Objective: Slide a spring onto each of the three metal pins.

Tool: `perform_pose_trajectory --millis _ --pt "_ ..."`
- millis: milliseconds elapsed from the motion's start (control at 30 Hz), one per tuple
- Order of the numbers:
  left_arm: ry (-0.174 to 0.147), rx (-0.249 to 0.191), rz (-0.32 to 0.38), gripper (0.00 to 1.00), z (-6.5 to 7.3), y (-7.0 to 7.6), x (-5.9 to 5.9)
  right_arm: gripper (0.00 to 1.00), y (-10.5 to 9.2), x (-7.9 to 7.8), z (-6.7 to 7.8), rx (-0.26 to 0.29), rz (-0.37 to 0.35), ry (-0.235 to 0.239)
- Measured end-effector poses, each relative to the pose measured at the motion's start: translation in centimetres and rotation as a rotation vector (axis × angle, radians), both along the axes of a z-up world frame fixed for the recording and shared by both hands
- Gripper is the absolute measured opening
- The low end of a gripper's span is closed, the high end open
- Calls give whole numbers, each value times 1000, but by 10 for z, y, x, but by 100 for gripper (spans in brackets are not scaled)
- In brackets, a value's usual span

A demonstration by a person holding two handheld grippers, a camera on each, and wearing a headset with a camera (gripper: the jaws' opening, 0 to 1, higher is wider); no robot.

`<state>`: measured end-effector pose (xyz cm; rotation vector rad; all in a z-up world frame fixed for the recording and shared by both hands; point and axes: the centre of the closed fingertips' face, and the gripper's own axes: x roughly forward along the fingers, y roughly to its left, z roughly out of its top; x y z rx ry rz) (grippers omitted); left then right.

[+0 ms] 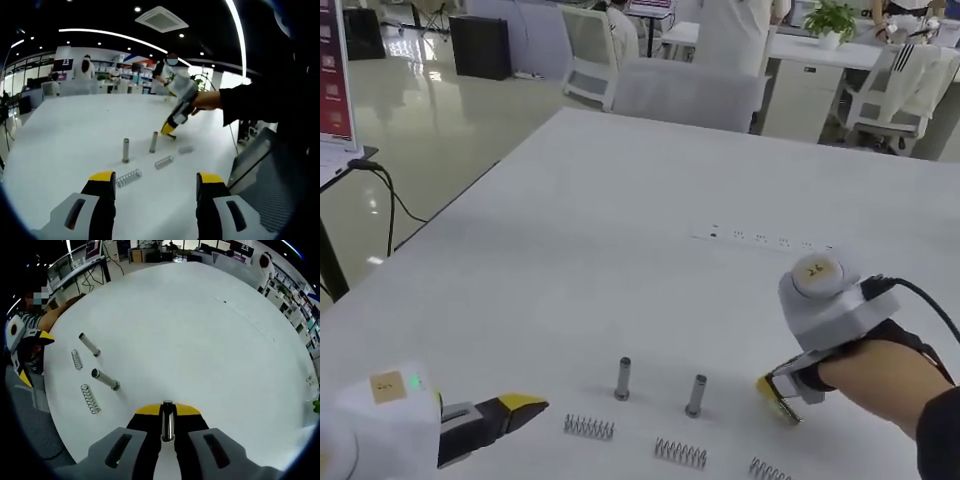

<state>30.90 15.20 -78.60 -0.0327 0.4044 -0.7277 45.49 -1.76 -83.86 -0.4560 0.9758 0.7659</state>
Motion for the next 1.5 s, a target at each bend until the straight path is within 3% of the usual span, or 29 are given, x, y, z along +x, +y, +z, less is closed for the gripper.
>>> perform_pose_trajectory --millis 200,700,1500 --pt "-6 10 -9 60 2 -3 -2 5 -1 -9 15 44 0 -36" --pt "-11 32 -27 60 6 -5 -4 5 -10 -23 20 113 -23 -60" --pt "-22 17 -30 60 7 -7 -5 5 -6 -31 19 127 6 -66"
